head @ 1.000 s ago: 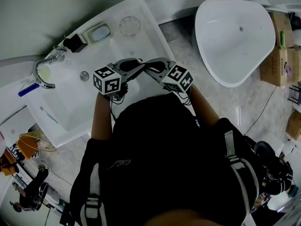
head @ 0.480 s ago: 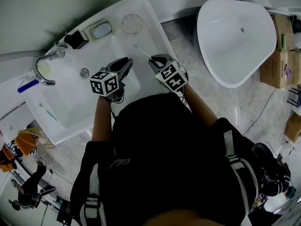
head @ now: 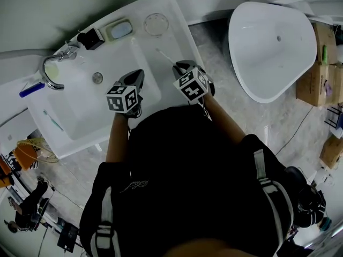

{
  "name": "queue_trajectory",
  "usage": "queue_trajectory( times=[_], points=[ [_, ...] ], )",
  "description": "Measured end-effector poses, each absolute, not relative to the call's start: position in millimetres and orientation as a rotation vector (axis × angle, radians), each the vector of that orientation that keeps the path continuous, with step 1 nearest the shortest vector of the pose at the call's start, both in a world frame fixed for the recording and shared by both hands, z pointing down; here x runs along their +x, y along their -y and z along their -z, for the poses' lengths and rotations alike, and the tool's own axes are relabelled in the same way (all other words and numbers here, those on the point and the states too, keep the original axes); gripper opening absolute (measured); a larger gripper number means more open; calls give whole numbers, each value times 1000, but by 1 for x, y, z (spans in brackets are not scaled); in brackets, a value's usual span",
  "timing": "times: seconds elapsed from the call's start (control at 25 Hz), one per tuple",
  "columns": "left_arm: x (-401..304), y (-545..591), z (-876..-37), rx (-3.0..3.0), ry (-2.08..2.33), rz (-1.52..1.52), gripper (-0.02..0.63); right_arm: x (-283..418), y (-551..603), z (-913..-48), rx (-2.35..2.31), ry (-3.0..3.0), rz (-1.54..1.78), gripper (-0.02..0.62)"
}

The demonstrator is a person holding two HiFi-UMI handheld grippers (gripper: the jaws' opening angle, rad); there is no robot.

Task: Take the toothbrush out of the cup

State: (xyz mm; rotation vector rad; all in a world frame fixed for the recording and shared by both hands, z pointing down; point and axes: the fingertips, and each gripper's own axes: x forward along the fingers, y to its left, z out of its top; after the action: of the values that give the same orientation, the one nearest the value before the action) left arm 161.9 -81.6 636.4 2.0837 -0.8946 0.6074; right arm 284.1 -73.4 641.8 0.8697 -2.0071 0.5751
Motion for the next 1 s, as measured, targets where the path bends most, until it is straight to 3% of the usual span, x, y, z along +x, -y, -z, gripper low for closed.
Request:
queue_trajectory(
  times=[0.52,1.0],
  points=[
    [141,56,-653,1982,919,-611,2,283,69,-659,790,1903,-519,52],
    [118,45,-647,1899,1026,-529,2,290,64,-659,792,1911,-542,109]
  ],
)
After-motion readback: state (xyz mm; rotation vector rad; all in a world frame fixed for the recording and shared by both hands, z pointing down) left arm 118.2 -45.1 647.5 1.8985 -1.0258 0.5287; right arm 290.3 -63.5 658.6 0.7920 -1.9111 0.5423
